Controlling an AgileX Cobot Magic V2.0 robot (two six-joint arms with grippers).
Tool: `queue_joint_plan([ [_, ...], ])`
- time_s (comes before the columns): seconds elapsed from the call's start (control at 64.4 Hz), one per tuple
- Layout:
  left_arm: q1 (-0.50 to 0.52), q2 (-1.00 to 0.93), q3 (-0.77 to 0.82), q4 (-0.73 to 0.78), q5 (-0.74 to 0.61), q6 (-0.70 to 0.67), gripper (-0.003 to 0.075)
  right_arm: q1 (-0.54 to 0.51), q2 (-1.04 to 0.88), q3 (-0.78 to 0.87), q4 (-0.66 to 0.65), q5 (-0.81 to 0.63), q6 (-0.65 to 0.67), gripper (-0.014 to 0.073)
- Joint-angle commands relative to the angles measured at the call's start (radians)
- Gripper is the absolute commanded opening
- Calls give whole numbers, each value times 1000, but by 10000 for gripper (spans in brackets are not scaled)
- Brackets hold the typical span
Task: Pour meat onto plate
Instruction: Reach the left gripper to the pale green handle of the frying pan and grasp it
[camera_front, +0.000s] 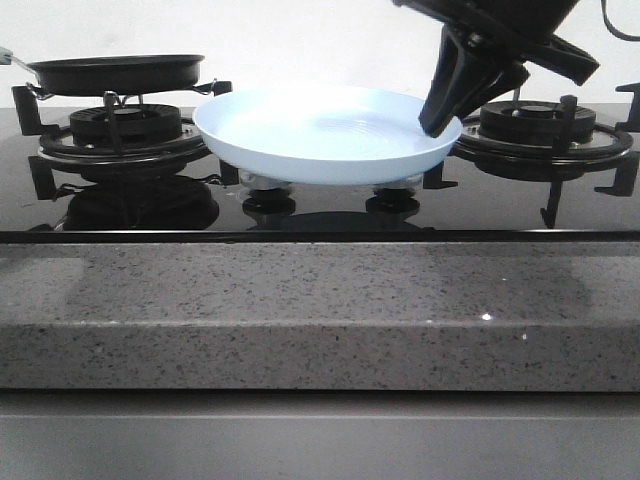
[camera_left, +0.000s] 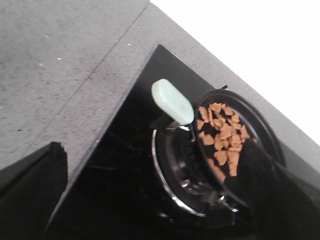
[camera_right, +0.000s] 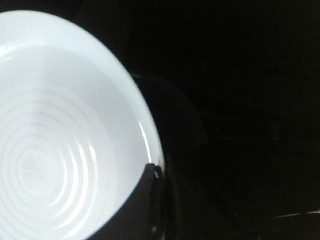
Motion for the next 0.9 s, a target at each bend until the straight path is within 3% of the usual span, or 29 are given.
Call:
queue_joint_plan([
  [0.0, 3, 59, -100, -98, -1, 8, 673, 3, -38, -25, 16, -20, -12, -59],
  [0.186, 3, 241, -218, -344, 146, 135, 673, 3, -38, -25, 16, -20, -12, -59],
  [0.295, 3, 307, -250, -428, 163, 184, 673, 3, -38, -25, 16, -20, -12, -59],
  [0.885, 3, 486, -301, -594, 114, 237, 644, 3, -38, -25, 16, -19, -12, -59],
])
